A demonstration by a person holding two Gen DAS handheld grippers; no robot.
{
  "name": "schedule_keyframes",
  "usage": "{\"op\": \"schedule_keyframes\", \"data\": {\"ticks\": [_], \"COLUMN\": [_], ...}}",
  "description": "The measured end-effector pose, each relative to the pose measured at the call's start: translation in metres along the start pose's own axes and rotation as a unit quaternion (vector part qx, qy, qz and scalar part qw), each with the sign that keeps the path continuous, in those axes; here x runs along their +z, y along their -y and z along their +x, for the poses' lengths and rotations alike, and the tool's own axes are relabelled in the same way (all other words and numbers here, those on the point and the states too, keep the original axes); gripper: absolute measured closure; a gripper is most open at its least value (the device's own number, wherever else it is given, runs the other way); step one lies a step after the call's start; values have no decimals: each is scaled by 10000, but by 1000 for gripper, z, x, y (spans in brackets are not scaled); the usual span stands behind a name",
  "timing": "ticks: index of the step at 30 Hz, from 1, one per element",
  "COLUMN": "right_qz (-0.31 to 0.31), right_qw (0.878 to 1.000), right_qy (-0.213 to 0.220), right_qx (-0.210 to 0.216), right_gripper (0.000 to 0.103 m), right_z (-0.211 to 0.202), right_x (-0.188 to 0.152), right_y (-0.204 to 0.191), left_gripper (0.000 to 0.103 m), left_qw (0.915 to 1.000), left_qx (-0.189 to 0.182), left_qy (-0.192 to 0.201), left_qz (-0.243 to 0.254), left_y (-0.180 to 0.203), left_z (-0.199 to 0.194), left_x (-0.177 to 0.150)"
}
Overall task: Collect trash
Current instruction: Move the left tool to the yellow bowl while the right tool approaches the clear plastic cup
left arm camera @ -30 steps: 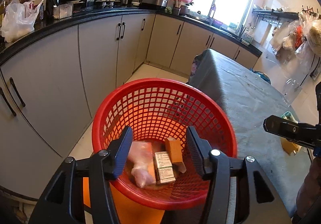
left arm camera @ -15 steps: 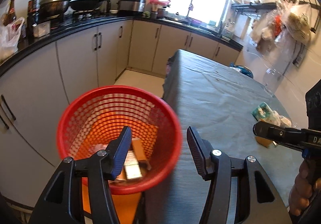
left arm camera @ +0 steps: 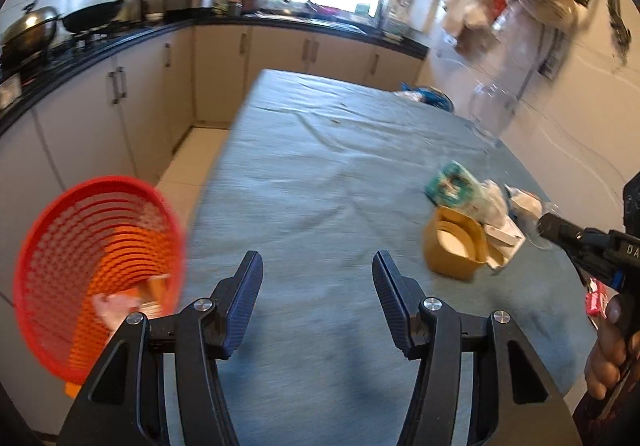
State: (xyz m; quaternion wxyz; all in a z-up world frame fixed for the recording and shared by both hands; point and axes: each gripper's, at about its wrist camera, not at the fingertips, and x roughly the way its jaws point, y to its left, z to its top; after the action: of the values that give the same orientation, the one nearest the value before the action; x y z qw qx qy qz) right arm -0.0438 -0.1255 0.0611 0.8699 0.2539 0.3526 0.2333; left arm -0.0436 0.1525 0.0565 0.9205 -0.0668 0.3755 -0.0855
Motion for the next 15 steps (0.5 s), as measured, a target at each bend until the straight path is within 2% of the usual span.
{"op": "schedule_keyframes", "data": {"ticks": [1, 2, 5, 6, 15], "right_qz": [65, 143, 414, 487, 914], "right_qw": [9999, 9995, 9968, 9956, 9872], "right_qy": [87, 187, 494, 571, 831], "right_qx": [-88, -196, -474, -553, -1010], "right_gripper": [98, 92, 62, 59, 59], "right_z": [-8, -17, -43, -52, -90], "right_x": [2, 3, 5, 6, 9], "right_y": [8, 17, 46, 54, 102], "left_gripper": [47, 47, 47, 47, 47], "left_qw": [10000, 9998, 9987, 9982, 9941], "left_qx": [-51, -130, -345, -380, -496], "left_qy": [-48, -142, -373, -446, -837], "left_qz": [34, 72, 106, 110, 477], "left_y": [7, 16, 37, 43, 86], "left_z": [5, 13, 35, 43, 94], "left_x": [2, 4, 11, 13, 25]}}
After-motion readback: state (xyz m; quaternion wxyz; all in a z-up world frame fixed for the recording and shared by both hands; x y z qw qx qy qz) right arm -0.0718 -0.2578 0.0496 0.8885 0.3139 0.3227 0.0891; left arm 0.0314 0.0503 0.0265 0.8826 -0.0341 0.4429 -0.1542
